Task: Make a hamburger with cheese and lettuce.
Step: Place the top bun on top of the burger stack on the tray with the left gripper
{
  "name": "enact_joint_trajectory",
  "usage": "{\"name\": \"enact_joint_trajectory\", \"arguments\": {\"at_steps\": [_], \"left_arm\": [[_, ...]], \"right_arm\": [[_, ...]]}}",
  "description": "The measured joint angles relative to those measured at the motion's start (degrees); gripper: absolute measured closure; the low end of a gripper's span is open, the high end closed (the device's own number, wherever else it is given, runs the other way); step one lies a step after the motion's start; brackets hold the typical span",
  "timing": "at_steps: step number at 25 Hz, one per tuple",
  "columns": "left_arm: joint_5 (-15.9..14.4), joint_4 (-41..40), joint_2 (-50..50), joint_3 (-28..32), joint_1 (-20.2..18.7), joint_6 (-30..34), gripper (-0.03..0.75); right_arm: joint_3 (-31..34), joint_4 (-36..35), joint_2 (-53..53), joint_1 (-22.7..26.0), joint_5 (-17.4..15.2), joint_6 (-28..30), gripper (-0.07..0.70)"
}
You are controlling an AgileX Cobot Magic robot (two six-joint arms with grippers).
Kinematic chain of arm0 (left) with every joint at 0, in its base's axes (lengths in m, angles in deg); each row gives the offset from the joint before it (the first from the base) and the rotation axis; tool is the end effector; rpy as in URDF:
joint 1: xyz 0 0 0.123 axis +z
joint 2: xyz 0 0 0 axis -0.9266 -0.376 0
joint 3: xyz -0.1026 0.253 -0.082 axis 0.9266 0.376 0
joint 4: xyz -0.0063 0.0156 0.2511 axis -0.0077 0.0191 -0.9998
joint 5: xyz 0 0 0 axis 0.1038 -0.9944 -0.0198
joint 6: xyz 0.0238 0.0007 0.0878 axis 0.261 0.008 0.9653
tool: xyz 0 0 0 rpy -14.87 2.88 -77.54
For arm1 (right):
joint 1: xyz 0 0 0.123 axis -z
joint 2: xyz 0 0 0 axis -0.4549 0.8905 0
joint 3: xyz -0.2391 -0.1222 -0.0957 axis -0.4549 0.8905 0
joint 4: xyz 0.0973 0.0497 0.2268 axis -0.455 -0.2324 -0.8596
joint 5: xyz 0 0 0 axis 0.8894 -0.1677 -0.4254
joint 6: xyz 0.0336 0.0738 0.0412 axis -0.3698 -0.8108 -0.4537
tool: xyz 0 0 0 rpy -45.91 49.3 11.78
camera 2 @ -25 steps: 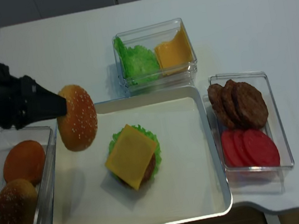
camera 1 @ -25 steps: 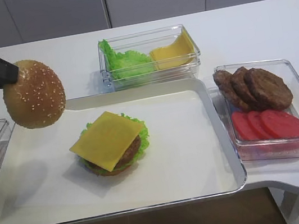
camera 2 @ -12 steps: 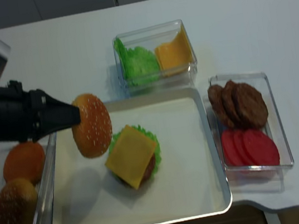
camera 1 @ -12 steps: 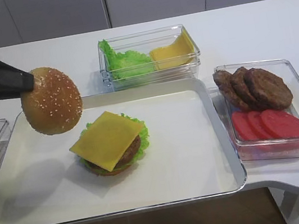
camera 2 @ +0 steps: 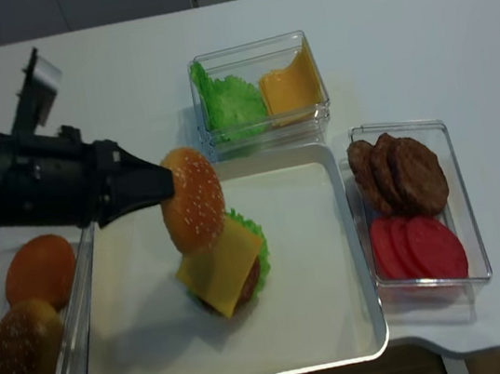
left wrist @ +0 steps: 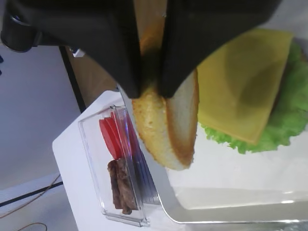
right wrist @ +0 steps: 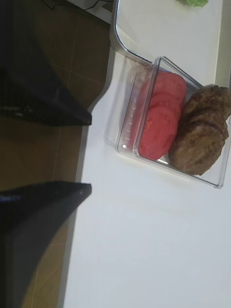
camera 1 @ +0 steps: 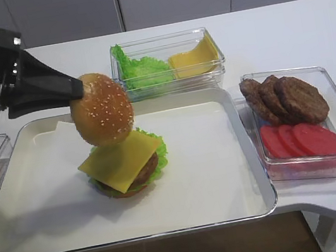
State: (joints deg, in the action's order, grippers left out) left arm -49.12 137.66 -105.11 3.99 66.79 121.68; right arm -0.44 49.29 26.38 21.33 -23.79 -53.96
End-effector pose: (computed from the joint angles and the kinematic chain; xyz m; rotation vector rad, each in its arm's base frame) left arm 0.2583 -0.0783 0.2940 0.2548 2.4325 -1.2503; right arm -0.0100 0.0092 0.2648 -0.2337 2.1156 0.1446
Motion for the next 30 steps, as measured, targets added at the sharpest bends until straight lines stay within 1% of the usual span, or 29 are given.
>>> {"name": "enact_joint_trajectory", "arguments": {"at_steps": [6, 14, 19, 23, 27, 30], "left_arm": [[0.0, 2.0, -3.4, 0.0, -2.9, 0.3, 0.625], [-0.9, 1.6, -3.7, 0.0, -3.0, 0.3, 0.625], [-2.4, 0.2, -3.7, 0.0, -3.0, 0.3, 0.625], [-2.9, -0.5, -4.8, 0.0, -3.0, -0.4, 0.626], [-2.8, -0.5, -6.6, 0.0, -3.0, -0.6, 0.627], [-2.3, -0.5, -6.7, 0.0, -3.0, -0.6, 0.627]], "right_arm": [[0.0, 0.0, 0.0, 0.0, 0.0, 0.0, 0.342], [0.0, 0.0, 0.0, 0.0, 0.0, 0.0, 0.342], [0.0, 0.0, 0.0, 0.0, 0.0, 0.0, 0.342], [0.0, 0.0, 0.0, 0.0, 0.0, 0.0, 0.342], [0.0, 0.0, 0.0, 0.0, 0.0, 0.0, 0.342], [0.0, 0.0, 0.0, 0.0, 0.0, 0.0, 0.342]]}}
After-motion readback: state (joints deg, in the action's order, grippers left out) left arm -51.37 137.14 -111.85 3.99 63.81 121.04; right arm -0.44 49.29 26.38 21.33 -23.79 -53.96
